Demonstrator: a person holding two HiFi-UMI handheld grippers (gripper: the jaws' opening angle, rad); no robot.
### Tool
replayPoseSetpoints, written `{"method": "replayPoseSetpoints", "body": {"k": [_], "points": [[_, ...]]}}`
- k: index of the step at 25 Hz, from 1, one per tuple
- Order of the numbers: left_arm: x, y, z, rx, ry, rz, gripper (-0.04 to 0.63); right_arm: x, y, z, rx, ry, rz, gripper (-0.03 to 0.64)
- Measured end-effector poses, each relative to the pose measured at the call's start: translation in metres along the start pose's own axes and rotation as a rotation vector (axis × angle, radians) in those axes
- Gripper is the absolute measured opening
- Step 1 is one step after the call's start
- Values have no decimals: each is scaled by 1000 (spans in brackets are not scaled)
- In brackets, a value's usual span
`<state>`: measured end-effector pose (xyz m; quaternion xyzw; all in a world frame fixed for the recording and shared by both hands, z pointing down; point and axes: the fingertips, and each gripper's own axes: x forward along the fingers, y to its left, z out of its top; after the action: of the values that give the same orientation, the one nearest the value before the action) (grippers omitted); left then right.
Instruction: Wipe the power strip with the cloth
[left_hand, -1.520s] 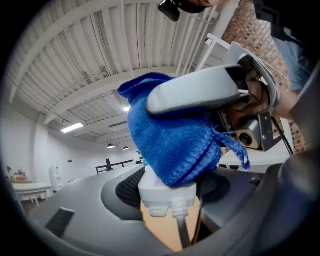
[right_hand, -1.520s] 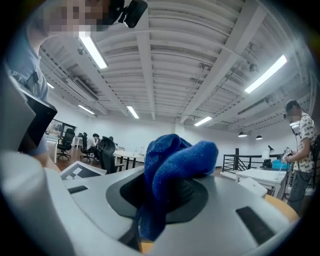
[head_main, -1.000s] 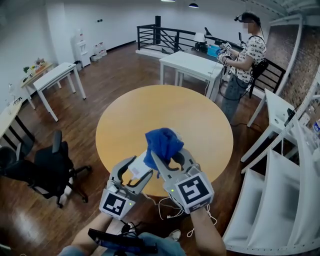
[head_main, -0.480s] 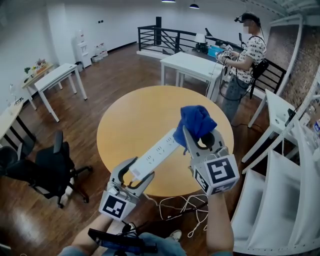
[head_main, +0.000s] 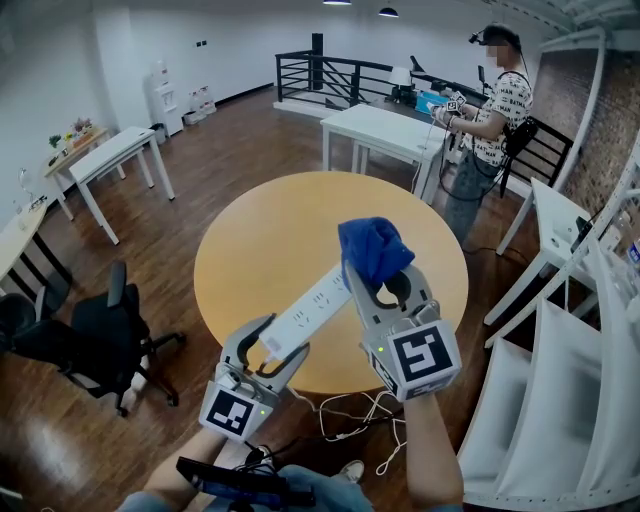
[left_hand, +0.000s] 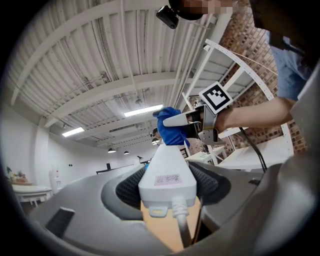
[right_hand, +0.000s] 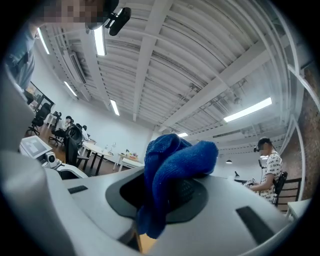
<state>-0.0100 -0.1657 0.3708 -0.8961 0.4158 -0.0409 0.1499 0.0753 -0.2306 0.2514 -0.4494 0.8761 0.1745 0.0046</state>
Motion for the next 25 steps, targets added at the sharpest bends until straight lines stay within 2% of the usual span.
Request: {"method": "replayPoseSetpoints", "body": {"k": [6,14,21,25], "points": [[1,3,-1,-5,11,7,282,3,39,-7,27,63,88,83],[2,5,2,-9,1,18,282,1,96,-2,32,51,209,83],[3,4,3,11,-2,12,282,0,154,5,1,51,378,83],[4,9,4,-2,0,22,282,-1,168,10,9,21,415,83]]}}
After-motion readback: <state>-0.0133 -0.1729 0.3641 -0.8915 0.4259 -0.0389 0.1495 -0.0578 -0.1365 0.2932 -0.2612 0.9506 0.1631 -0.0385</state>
